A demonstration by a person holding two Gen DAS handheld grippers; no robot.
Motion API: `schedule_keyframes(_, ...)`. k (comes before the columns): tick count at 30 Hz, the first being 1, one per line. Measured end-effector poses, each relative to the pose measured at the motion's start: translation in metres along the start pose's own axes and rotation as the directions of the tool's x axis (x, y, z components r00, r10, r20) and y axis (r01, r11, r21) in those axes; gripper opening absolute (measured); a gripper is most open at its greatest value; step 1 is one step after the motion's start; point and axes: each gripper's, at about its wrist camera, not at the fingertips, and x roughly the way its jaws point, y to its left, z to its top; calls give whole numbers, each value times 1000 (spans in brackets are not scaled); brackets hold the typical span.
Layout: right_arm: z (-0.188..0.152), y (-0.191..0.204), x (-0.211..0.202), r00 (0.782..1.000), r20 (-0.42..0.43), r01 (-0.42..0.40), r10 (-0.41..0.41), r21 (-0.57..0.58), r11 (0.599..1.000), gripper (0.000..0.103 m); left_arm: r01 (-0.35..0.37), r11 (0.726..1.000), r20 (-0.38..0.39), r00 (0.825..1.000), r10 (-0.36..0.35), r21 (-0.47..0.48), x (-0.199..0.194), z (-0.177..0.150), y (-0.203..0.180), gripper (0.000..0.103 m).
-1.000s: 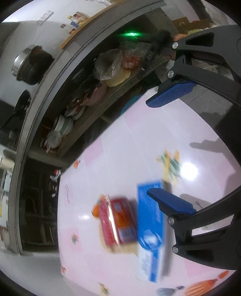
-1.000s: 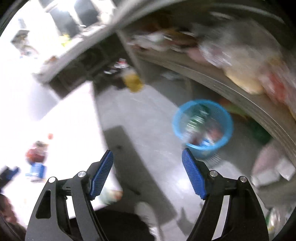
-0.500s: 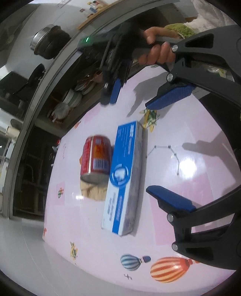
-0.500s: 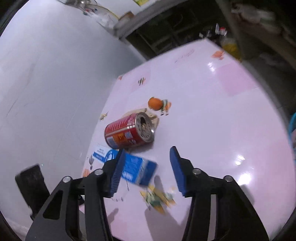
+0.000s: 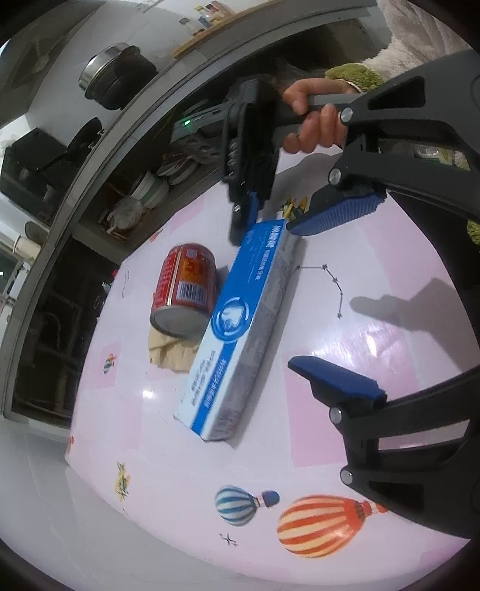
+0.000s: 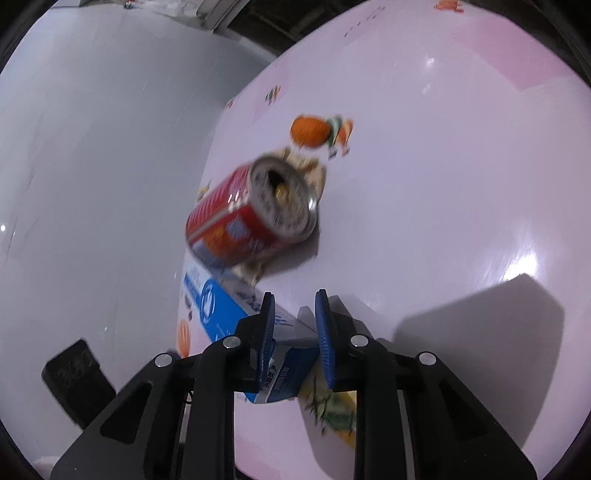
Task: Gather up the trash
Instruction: 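Grasp the blue toothpaste box with the left gripper while the right approaches the red can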
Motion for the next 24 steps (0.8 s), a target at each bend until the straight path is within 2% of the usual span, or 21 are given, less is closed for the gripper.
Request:
schedule_keyframes(5,-27,5,6,995,-76,-57,57,0,998,22,-38,998,-1,999,38,-50,-11,0,10,65)
schedule_keyframes(7,-40,12,12,991,-106,-79,78,-7,997,22,-58,996,-5,998,58,-70,-12,1,13,69)
schedule_keyframes(11,-73,32,29,975,-186,-136,125,-49,990,22,-106,990,-35,994,103,-94,-7,2,16,72)
schedule_keyframes(12,-82,39,32,969,-210,-148,129,-75,986,22,-116,988,-42,993,113,-98,-6,1,17,74)
schedule_keyframes(14,-86,48,32,973,-214,-118,87,-139,983,23,-157,981,-62,987,151,-112,-1,1,20,74)
schedule_keyframes(16,-82,54,21,987,-159,-53,20,-210,976,23,-181,977,-71,982,174,-114,3,1,21,74)
schedule_keyframes(18,-67,60,-1,997,-66,26,-46,-276,961,24,-200,974,-77,978,193,-110,7,2,21,74)
schedule_keyframes(19,-60,63,-10,997,-26,57,-68,-302,952,28,-202,974,-79,978,194,-107,9,2,20,74)
schedule_keyframes(22,-31,76,-34,987,97,158,-130,-382,911,44,-199,974,-83,978,191,-106,15,4,19,74)
schedule_keyframes(23,-19,82,-39,976,145,210,-163,-414,886,46,-197,975,-83,979,189,-107,16,4,19,74)
schedule_keyframes(24,-8,85,-41,968,171,241,-182,-446,862,53,-195,975,-82,979,187,-106,16,4,18,74)
